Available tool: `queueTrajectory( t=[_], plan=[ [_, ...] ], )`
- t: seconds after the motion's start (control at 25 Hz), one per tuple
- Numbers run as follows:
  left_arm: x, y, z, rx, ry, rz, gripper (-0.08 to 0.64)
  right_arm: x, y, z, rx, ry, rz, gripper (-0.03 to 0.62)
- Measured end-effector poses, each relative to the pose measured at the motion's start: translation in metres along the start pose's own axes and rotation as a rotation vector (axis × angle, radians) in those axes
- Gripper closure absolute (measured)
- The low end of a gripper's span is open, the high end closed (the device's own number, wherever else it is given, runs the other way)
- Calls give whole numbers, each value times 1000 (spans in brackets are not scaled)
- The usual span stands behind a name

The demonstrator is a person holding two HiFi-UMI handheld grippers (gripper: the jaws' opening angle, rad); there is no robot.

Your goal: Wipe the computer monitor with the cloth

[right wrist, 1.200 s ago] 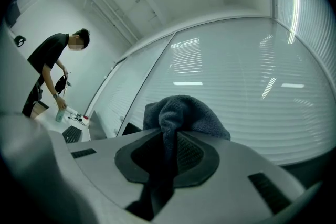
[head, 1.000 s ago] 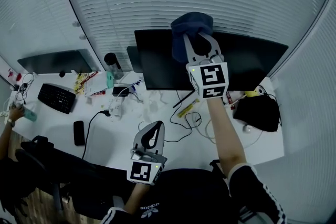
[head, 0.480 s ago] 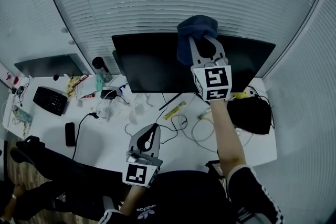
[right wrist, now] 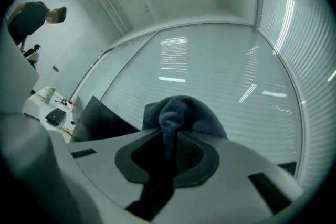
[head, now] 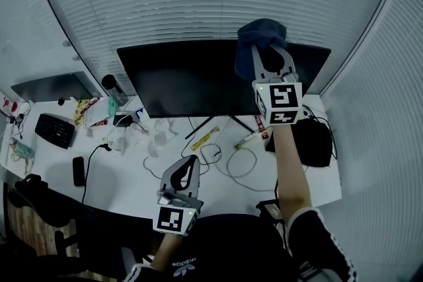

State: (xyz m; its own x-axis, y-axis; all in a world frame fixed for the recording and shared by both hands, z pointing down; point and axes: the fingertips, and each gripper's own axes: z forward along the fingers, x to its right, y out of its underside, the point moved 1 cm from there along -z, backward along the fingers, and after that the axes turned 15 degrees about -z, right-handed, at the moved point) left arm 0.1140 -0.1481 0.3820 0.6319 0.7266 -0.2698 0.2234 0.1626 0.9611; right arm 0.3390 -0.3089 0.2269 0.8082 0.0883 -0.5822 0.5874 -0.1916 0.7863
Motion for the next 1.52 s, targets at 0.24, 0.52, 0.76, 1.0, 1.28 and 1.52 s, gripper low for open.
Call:
queueTrajectory(
  t=[0.24,0.52,0.76,1.0,1.28,1.52],
  plan=[
    [24,4,15,6,15,-9,554,39,21,-15,-29,37,-3,546],
    [48,7,32,23,31,-15,554,80,48,-32,-55,84,12,546],
    [63,13,42,20,30,-10,554,112,69,-48,-70,108,-7,546],
    [71,16,51,13,26,-12,554,143,89,-60,-90,135,-40,545],
    [77,21,55,-5,31,-8,554,183,117,-82,-143,225,-2,545],
    [80,18,57,-6,28,-2,554,184,122,-85,-153,211,-27,546]
  ],
)
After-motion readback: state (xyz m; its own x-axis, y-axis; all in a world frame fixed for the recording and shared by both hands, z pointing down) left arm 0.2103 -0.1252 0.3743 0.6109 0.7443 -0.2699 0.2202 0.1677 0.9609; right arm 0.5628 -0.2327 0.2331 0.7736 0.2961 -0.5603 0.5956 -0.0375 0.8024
